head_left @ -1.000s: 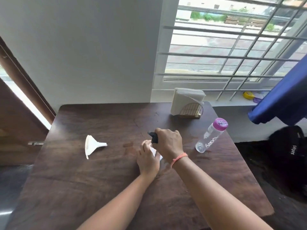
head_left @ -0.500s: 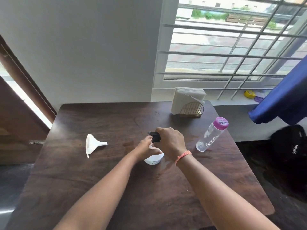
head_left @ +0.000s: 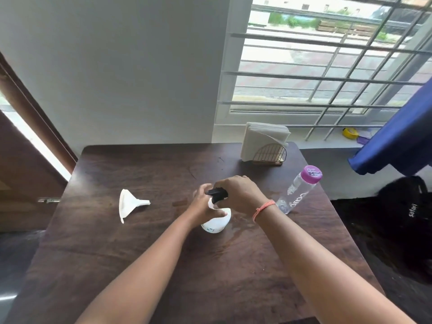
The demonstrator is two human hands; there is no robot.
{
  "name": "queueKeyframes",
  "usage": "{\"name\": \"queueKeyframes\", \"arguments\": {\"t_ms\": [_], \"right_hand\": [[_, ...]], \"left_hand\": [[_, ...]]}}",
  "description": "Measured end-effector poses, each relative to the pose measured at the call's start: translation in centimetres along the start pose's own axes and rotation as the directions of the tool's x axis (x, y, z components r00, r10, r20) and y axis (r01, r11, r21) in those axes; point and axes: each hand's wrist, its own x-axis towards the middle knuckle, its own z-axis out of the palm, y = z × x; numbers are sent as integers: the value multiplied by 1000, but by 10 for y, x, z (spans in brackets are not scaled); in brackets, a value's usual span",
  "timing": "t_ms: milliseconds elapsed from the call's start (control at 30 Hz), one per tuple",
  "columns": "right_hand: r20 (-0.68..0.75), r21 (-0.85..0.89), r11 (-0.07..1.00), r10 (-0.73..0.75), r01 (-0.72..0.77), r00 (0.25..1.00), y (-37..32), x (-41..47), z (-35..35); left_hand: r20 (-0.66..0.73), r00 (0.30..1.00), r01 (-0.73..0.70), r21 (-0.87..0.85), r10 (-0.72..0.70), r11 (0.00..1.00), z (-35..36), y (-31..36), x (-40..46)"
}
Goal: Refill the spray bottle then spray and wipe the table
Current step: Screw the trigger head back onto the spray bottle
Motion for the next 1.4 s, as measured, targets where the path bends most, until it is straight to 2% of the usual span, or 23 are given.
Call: {"name": "queueKeyframes", "arguments": {"t_ms": [67,100,200,300,333,433,467,500,567,600,667,733,800,833,900,967,1100,1200,1267,1333,1400], "right_hand": [[-22,-26,1000,14,-14,1000,-5,0,0],[-43,-22,999,48,-49,998,-8,-1,1],[-133,36,977,213,-210,968,-20,-2,8],[-165,89,934,356,-346,920,-34,-1,14],[-163,109,919,392,-379,905,-36,0,14],[-102,111,905,421,-410,901,-31,4,14],[-59,178,900,414,-398,908,-25,3,13],[-5,320,867,406,-383,914,-18,2,10],[38,621,713,387,-325,921,-5,-2,3],[3,673,681,387,-288,922,2,-3,1],[5,683,681,359,-266,933,14,-3,5],[102,669,695,265,-263,959,16,-8,20],[73,683,709,173,-176,982,6,-12,42],[9,729,675,162,-117,987,-1,-15,53],[-151,825,565,235,-9,960,-7,-16,70],[-215,893,447,327,50,920,-5,-14,77],[-142,967,246,320,63,937,1,-11,68],[-6,996,89,281,-20,960,5,-10,60],[56,998,-10,249,-55,967,8,-9,60],[99,990,-119,221,-74,970,8,-7,60],[124,980,-180,192,-89,973,5,-5,60]], "left_hand": [[92,995,-40,-31,42,999,-4,-4,1],[90,994,-52,-34,55,998,-2,-7,3],[-96,994,-63,-91,55,994,16,-10,7],[-304,951,-92,-90,60,992,34,-6,0],[-351,936,-59,-83,27,995,36,-2,-6],[-393,918,-2,-134,-52,991,42,-2,-6],[-393,915,32,-159,-93,987,40,-3,-2],[-399,909,48,-187,-120,981,36,-4,0],[-404,886,58,-389,-226,920,21,3,-3],[-373,877,75,-513,-302,855,13,6,-4],[-320,859,97,-664,-399,742,-3,9,1],[-263,850,98,-773,-456,627,-14,19,3],[-188,833,111,-865,-520,490,-28,31,2],[-146,831,127,-890,-537,438,-33,37,0],[-90,850,139,-913,-519,385,-43,45,-2],[-73,879,102,-936,-471,336,-47,50,-5],[-75,919,53,-949,-387,311,-49,50,-11],[-250,894,-110,-927,-372,359,-61,42,-15],[-339,888,-202,-895,-312,398,-76,35,-16],[-327,918,-234,-904,-225,359,-90,32,-17],[-266,951,-219,-940,-159,263,-98,33,-16]]}}
